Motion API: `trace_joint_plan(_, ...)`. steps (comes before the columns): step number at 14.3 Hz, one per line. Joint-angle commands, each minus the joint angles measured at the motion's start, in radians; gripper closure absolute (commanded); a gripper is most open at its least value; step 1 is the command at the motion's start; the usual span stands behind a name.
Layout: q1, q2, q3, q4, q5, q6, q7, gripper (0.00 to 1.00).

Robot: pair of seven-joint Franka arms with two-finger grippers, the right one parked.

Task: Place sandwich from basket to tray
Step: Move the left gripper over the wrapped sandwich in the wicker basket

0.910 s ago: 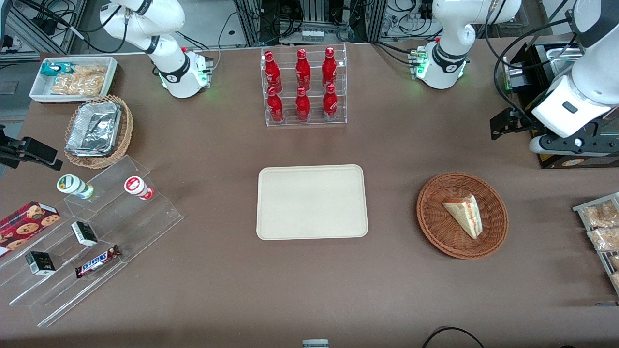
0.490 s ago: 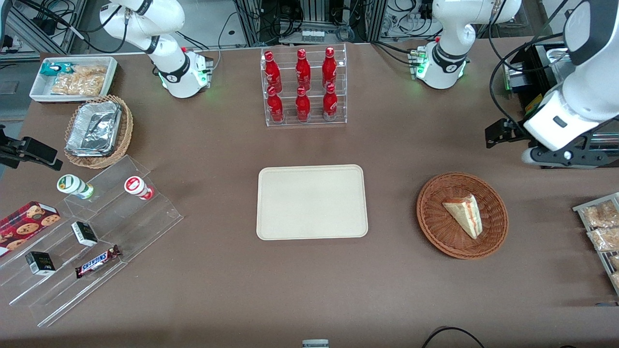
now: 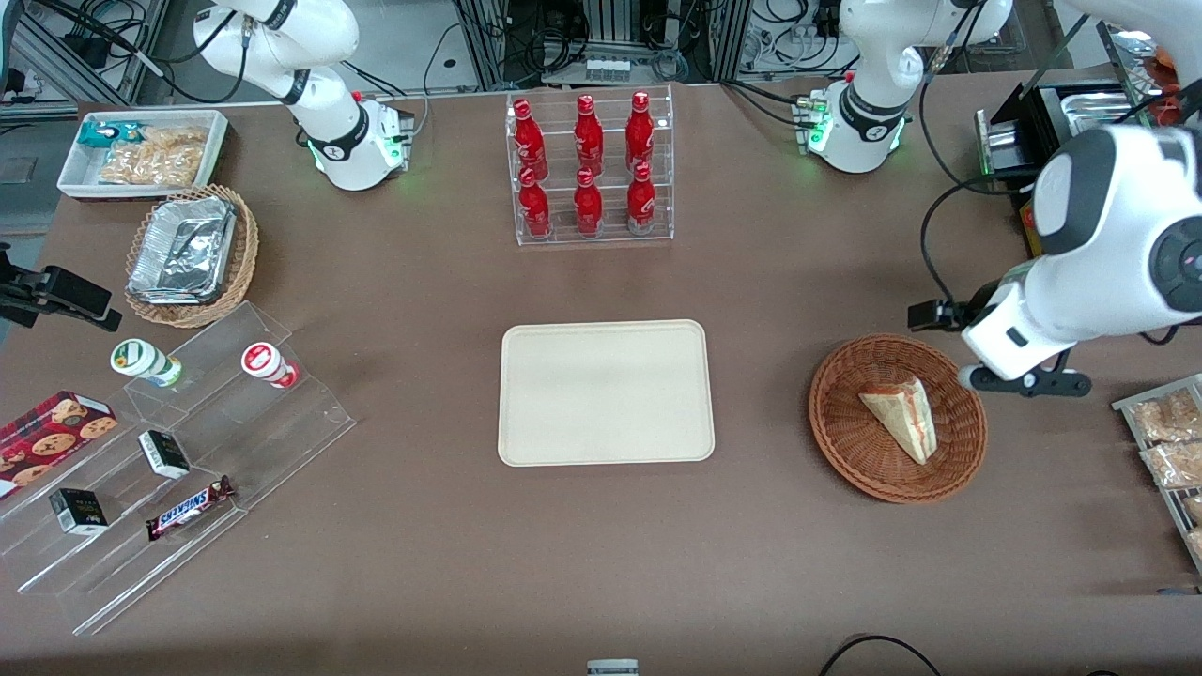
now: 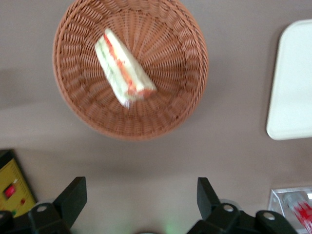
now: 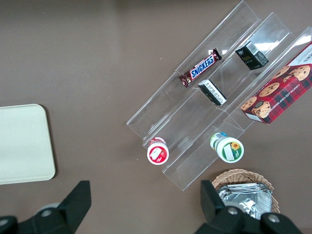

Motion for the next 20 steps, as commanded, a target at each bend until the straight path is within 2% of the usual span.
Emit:
trace_joint_plan(1, 0.021, -0.017, -0.004, -0.135, 0.003, 0.148, 0.015, 0.0)
trace_joint_plan(5, 0.022, 0.011, 0.021, -0.238, -0.003, 0.323, 0.001, 0.0)
trace_joint_plan(8, 0.022, 0.045, 0.03, -0.244, -0.014, 0.365, -0.034, 0.0)
trace_joint_plan(12, 0.022, 0.049, 0.03, -0.265, -0.012, 0.43, -0.319, 0.0)
trace_joint_plan(17, 0.021, 0.103, 0.03, -0.288, -0.011, 0.575, -0.765, 0.0)
trace_joint_plan(20, 0.021, 0.121, 0.03, -0.317, -0.011, 0.642, -0.829, 0.0)
